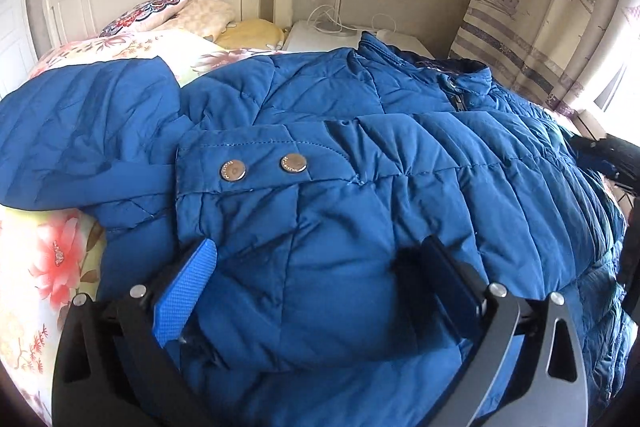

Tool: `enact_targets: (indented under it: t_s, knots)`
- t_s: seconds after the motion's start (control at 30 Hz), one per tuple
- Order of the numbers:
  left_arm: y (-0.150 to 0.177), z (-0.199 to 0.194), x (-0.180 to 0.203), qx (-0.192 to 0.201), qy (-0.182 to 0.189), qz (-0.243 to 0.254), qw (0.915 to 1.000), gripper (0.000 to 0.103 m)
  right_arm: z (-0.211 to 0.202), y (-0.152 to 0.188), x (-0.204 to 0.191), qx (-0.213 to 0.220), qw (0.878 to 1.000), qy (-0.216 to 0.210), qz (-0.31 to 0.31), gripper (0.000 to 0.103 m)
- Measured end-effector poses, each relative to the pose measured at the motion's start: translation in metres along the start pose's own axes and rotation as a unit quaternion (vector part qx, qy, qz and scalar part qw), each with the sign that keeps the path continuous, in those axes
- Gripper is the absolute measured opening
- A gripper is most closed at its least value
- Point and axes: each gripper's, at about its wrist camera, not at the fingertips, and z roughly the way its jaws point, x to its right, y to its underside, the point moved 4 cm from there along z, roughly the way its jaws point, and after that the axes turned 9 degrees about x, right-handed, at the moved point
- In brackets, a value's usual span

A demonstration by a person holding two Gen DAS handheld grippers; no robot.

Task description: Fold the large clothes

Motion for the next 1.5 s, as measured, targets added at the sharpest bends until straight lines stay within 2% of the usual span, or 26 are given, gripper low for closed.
enact_targets:
  t_s: [0.03, 0.07, 0.1, 0.2, 0.23, 0.3, 0.4, 0.43, 0.5, 0.63, 0.8, 0.87, 0.93, 1.33, 1.4, 1.43, 1.47, 1.5]
  knots:
    - [0.0, 0.0, 0.001, 0.0, -0.001, 0.001, 1.0, 0.101, 0.004, 0.006, -0.003, -0.009, 1.0, 0.012, -0.027, 0.062]
    - [0.0, 0.0, 0.001, 0.001, 0.0, 0.0, 1.0, 0.101, 0.017, 0.019, -0.005, -0.042, 0.997, 0.032, -0.061, 0.063]
    - [0.0, 0.0, 0.0, 0.0, 0.001, -0.001, 1.0, 0.101, 0.026, 0.027, -0.008, -0.061, 0.995, 0.029, -0.075, 0.065]
    - [-0.001, 0.002, 0.0, 0.001, 0.001, -0.001, 1.0, 0.101, 0.02, 0.023, -0.012, -0.071, 0.993, 0.045, -0.077, 0.065]
    - [-0.001, 0.001, 0.0, 0.001, 0.001, -0.001, 1.0, 0.101, 0.005, 0.02, -0.017, -0.058, 0.995, 0.051, -0.069, 0.065]
    - [-0.002, 0.002, 0.001, 0.001, 0.0, -0.001, 1.0, 0.101, -0.027, 0.021, -0.036, -0.018, 0.997, 0.015, -0.075, 0.067]
    - [-0.002, 0.003, 0.001, 0.001, -0.001, 0.0, 1.0, 0.101, -0.047, 0.04, -0.066, -0.001, 0.992, -0.005, -0.128, 0.079]
    - [-0.002, 0.003, 0.001, 0.001, -0.001, 0.0, 1.0, 0.101, -0.043, 0.054, -0.076, -0.012, 0.988, -0.01, -0.154, 0.082]
    - [-0.002, 0.003, 0.001, 0.002, -0.001, 0.001, 1.0, 0.101, -0.021, 0.082, -0.085, -0.054, 0.98, -0.003, -0.193, 0.083]
    - [-0.001, 0.003, 0.001, 0.002, -0.002, 0.001, 1.0, 0.101, -0.031, 0.073, -0.084, -0.061, 0.983, 0.003, -0.173, 0.083]
    - [-0.001, 0.003, 0.001, 0.002, -0.002, 0.0, 1.0, 0.101, -0.073, 0.069, -0.111, 0.001, 0.983, -0.03, -0.179, 0.083]
    - [-0.001, 0.003, 0.001, 0.002, -0.002, 0.0, 1.0, 0.101, -0.064, 0.078, -0.116, -0.01, 0.981, -0.033, -0.192, 0.084]
    - [-0.001, 0.002, 0.001, 0.003, -0.002, 0.0, 1.0, 0.101, -0.04, 0.1, -0.119, -0.053, 0.977, -0.021, -0.207, 0.086]
    - [-0.001, 0.002, 0.0, 0.004, -0.001, 0.0, 1.0, 0.101, -0.048, 0.105, -0.128, -0.042, 0.979, -0.025, -0.198, 0.088]
    - [-0.002, -0.008, -0.004, 0.013, 0.02, -0.012, 0.9997, 0.099, -0.048, 0.104, -0.128, -0.041, 0.979, -0.026, -0.198, 0.088]
    - [-0.003, -0.017, -0.011, 0.021, 0.044, -0.029, 0.9984, 0.098, -0.047, 0.106, -0.125, -0.041, 0.979, -0.027, -0.197, 0.088]
    - [-0.007, -0.034, -0.028, 0.04, 0.08, -0.069, 0.9935, 0.098, -0.046, 0.106, -0.123, -0.041, 0.979, -0.028, -0.196, 0.088]
    - [-0.011, -0.046, -0.047, 0.056, 0.094, -0.103, 0.9886, 0.098, -0.046, 0.106, -0.124, -0.04, 0.979, -0.029, -0.196, 0.088]
